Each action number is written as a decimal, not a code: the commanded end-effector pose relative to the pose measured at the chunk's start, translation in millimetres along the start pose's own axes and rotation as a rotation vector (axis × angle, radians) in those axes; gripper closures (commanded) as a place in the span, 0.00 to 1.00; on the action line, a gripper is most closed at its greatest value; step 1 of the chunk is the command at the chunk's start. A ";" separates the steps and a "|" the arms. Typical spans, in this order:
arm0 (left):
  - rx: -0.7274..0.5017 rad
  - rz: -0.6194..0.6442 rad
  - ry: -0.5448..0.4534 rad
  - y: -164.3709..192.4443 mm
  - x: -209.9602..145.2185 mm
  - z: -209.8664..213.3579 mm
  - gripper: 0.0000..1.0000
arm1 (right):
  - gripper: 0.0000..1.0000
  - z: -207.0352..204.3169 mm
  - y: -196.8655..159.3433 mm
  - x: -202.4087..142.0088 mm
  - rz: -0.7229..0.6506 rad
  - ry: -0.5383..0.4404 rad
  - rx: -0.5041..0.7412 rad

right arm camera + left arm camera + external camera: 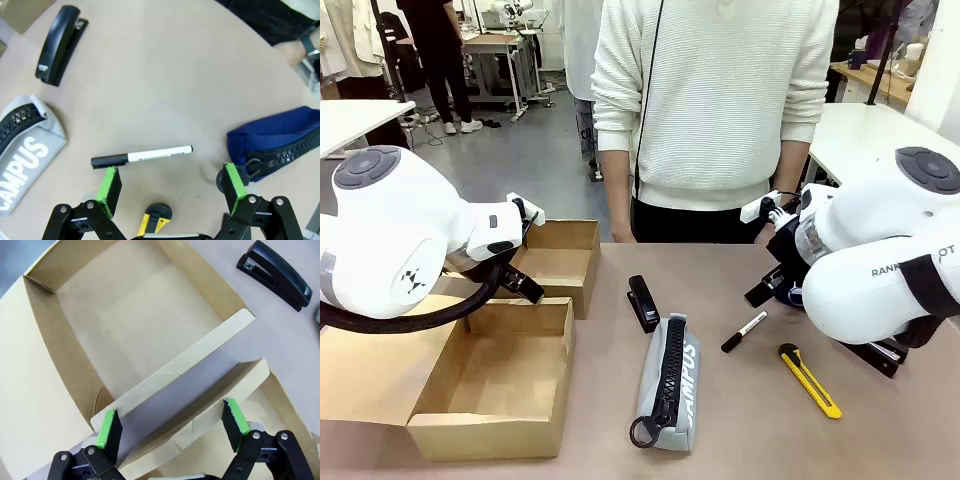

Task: Place items inside the box.
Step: Pick up a Pencil pouch or Stapler and place it inside the Mailer Box closest to the robot.

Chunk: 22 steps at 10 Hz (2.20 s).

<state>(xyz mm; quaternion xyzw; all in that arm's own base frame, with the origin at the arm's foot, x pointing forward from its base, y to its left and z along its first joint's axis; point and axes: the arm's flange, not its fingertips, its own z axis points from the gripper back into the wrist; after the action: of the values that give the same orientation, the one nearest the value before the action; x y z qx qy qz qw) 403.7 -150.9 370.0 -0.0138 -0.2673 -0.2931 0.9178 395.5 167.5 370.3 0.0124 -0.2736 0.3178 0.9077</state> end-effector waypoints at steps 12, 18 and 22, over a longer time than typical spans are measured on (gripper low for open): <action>0.000 0.000 0.000 0.0 0.0 0.0 0.00 | 0.00 0.0 0.0 0.0 0.000 0.000 0.000; -0.159 0.026 -0.002 -4.1 -1.2 84.4 0.00 | 0.00 75.1 -27.7 4.9 -0.116 0.002 0.068; -0.492 0.238 -0.083 63.4 -54.0 209.0 0.00 | 0.00 204.8 -119.3 -51.2 -0.666 -0.054 0.300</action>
<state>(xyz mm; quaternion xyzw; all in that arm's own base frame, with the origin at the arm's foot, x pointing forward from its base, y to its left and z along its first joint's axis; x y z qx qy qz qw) 306.1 -84.6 539.6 -0.2395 -0.2352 -0.2723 0.9018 327.5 46.9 527.8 0.2069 -0.2237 0.1461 0.9412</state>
